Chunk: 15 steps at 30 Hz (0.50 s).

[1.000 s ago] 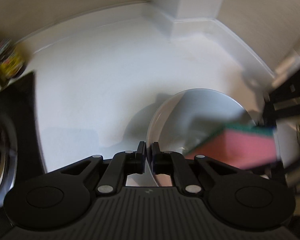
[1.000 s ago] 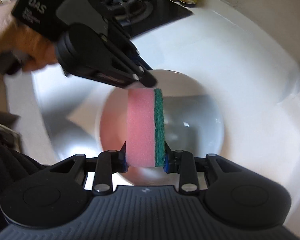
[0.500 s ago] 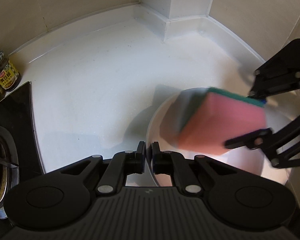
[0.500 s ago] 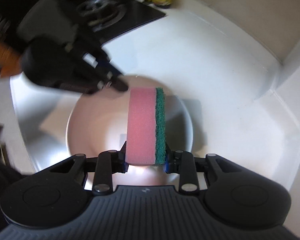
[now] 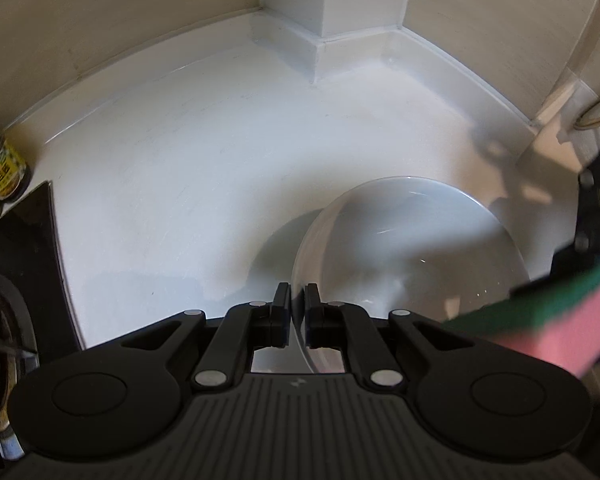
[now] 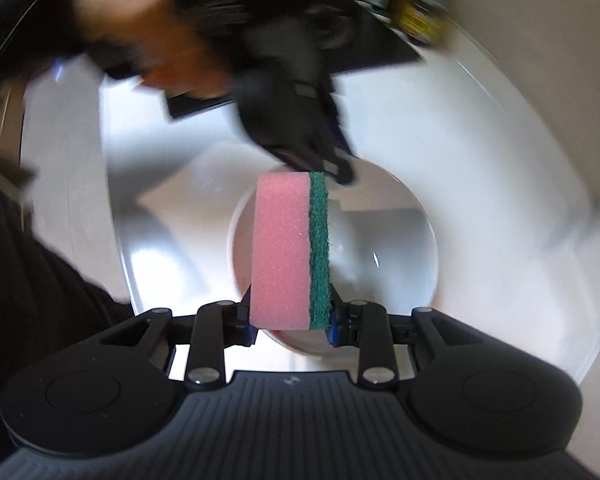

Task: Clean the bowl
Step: 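Rub the sponge around the bowl's inner wall while the left tool tilts the bowl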

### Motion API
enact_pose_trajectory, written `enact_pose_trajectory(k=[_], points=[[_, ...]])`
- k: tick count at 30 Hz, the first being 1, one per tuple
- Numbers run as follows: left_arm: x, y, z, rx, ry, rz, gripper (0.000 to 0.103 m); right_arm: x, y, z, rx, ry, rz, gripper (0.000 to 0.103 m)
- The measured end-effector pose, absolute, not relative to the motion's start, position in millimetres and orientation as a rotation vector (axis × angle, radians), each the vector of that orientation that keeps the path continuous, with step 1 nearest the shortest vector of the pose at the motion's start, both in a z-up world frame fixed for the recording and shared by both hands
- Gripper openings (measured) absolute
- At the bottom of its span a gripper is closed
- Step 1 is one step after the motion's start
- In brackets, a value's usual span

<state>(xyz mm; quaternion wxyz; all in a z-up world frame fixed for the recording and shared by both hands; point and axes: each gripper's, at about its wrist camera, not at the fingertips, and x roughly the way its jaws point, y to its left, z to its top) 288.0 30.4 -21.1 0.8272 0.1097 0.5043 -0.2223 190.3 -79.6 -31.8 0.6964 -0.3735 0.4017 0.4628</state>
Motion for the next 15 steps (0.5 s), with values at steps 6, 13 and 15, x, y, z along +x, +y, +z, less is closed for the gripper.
enact_pose_trajectory(k=[6,13,15], points=[[295.9,27.9,-23.5,0.26,1.064,-0.493,0.007,171.2,-48.7,-37.8,-0.911,0.831,1.029,0.027],[294.5,32.4,-26.5,0.231,1.056,-0.512,0.007,157.6,-57.5,-47.9,-1.005,0.817,1.015,0.027],[294.1,32.5,-27.0,0.214,1.054,-0.509,0.007,154.8,-57.3,-49.5,-1.055,0.802,1.021,0.027]])
